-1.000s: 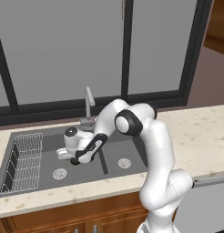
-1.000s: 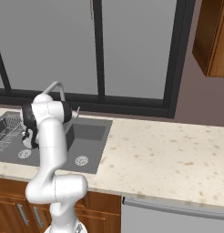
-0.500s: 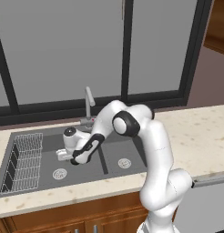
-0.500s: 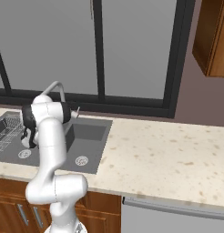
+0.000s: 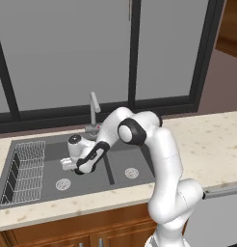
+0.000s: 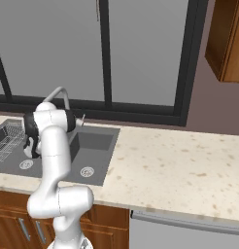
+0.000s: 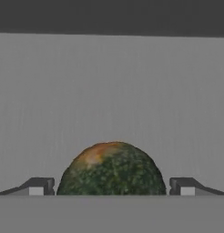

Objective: Turn on the sink faucet. Then move the squash from the counter to the sink. Turn off the sink. Move the vegetable from the sink to the pot next to the stove. Finally move the pot to the front right burner.

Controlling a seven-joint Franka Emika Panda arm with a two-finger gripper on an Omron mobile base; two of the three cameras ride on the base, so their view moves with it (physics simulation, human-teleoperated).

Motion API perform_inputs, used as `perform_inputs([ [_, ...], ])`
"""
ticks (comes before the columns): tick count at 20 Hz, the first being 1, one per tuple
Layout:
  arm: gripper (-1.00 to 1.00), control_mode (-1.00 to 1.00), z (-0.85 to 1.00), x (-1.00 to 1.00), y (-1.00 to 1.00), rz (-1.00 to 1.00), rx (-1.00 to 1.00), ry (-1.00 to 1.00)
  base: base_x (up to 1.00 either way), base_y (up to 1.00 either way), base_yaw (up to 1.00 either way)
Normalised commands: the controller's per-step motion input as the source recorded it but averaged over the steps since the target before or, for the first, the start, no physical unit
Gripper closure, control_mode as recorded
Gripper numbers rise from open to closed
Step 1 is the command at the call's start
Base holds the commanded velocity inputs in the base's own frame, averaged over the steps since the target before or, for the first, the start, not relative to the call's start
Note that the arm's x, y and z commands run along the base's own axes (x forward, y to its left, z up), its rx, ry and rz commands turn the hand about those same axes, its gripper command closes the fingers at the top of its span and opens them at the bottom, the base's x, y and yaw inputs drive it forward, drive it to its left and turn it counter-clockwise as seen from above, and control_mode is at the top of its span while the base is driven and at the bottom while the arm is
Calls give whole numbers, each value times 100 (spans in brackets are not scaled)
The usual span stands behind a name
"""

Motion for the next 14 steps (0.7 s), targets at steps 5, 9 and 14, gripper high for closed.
perform_inputs([
  [5, -100, -100, -14, 0, -1, 0, 0, 0, 0, 0, 0],
  [9, -100, -100, -10, -2, -2, 0, 0, 0, 0, 0, 0],
  [14, -100, -100, -9, 0, 0, 0, 0, 0, 0, 0, 0],
])
